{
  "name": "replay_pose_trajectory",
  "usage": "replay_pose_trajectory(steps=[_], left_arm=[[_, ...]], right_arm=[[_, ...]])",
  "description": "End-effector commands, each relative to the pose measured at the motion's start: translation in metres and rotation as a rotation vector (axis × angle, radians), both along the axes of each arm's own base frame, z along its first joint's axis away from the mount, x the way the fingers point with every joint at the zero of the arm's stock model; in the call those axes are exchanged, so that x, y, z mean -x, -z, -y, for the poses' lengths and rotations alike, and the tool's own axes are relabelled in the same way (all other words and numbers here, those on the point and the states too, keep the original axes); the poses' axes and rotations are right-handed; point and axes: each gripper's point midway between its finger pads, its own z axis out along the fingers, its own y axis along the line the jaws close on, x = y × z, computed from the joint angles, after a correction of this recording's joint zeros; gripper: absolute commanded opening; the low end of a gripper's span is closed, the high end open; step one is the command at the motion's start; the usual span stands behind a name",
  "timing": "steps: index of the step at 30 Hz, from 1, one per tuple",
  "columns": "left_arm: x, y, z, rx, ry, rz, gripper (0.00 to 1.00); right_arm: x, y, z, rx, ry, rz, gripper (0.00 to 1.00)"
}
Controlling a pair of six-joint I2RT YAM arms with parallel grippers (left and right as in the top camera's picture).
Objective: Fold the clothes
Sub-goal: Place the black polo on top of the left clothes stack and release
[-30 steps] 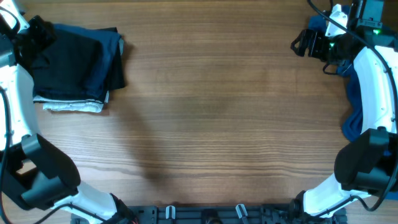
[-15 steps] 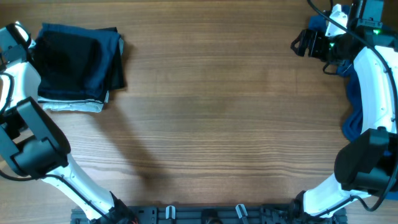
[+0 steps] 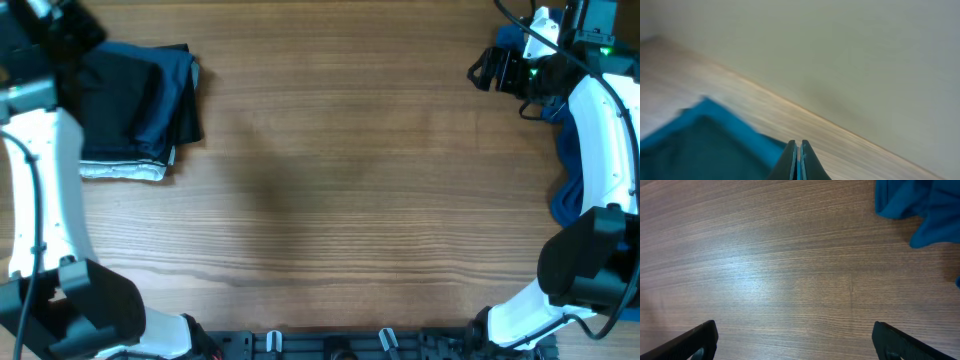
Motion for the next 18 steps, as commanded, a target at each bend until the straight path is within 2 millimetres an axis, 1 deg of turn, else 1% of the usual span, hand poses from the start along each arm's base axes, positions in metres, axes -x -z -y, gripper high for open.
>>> replay_pose_trajectory(steps=[1, 4, 6, 7, 8, 10, 15, 18], left_arm=[[-0.011, 0.014, 0.052, 0.031, 0.092, -0.035, 0.07], [-0.013, 0.014, 0.077, 0.026, 0.143, -0.037, 0.33], [-0.014, 0.014, 0.088, 0.026, 0.163, -0.037, 0.65], [-0.014, 0.014, 0.091, 0.027, 0.17, -0.037, 0.91], [-0.014, 0.014, 0.093, 0.027, 0.174, -0.037, 1.0], [-0.014, 0.014, 0.094, 0.028, 0.175, -0.04, 1.0], [-0.005, 0.031, 0.096, 0.041, 0.177, -0.116, 1.0], [-0.001, 0.037, 0.096, 0.046, 0.175, -0.146, 1.0]], right_arm=[[-0.001, -0.004, 0.001, 0.009, 0.006, 0.011, 1.0], [-0.001, -0.004, 0.001, 0.009, 0.006, 0.011, 1.0], [-0.001, -0.004, 0.001, 0.009, 0.006, 0.011, 0.99], [-0.001, -0.004, 0.001, 0.009, 0.006, 0.011, 0.99], [-0.001, -0.004, 0.001, 0.009, 0.006, 0.011, 1.0], [-0.001, -0.004, 0.001, 0.009, 0.006, 0.011, 1.0], [-0.001, -0.004, 0.001, 0.009, 0.006, 0.011, 1.0], [-0.001, -0.004, 0.001, 0.009, 0.006, 0.011, 0.99]])
